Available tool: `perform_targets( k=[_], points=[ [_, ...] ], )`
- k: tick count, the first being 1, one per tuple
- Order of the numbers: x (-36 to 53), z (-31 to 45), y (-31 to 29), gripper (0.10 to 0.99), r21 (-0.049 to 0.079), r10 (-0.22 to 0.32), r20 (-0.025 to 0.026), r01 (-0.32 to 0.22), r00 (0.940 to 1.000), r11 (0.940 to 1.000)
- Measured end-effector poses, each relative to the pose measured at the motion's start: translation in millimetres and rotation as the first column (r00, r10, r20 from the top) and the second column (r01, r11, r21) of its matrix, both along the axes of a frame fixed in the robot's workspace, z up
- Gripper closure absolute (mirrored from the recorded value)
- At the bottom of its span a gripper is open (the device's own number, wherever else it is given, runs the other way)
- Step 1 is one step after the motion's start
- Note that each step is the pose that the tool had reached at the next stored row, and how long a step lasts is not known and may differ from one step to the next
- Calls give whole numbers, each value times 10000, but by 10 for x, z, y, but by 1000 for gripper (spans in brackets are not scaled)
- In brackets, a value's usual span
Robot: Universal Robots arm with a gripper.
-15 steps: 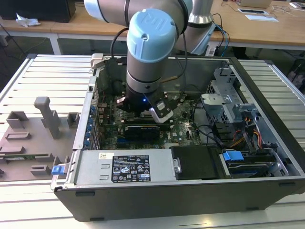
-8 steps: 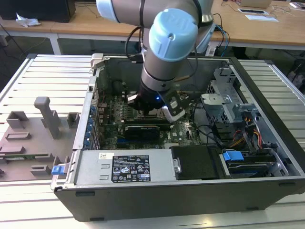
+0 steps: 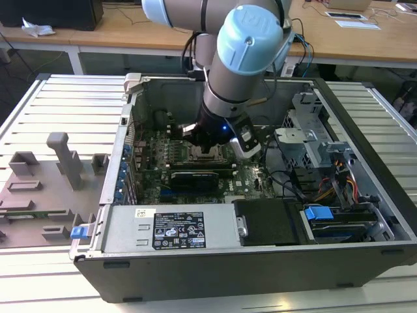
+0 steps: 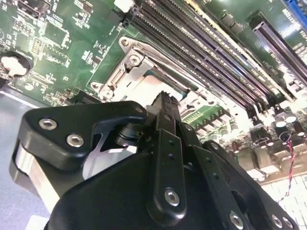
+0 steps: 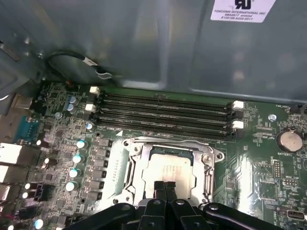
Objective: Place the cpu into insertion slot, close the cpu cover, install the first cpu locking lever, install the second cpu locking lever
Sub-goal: 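Install the second cpu locking lever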
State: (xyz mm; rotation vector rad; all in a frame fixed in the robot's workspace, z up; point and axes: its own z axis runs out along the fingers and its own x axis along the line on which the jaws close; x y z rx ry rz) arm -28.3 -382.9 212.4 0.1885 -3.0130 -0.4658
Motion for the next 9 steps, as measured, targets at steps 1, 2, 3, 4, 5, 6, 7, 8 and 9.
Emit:
perform_targets(
  k=[1, 2, 3, 4, 5, 6, 7, 8, 9],
  points=[
    [1, 9, 21, 980, -149, 1, 0, -1, 10000, 9999],
    [2, 13, 48, 980, -300, 0, -1, 0, 10000, 9996],
    [3, 13, 68, 980, -402, 1, 1, -1, 10000, 9992],
    [3, 15, 90, 980, -521, 1, 0, -1, 10000, 9986],
    [4, 16, 126, 980, -706, 0, 0, 0, 10000, 9975],
    [5, 16, 156, 980, -845, 0, 0, 0, 10000, 9964],
    [6, 16, 184, 980, -971, 1, 0, -1, 10000, 9953],
    [7, 16, 220, 980, -1130, 1, 0, -1, 10000, 9936],
    [8, 18, 249, 980, -1250, 1, 0, -1, 10000, 9922]
  ],
)
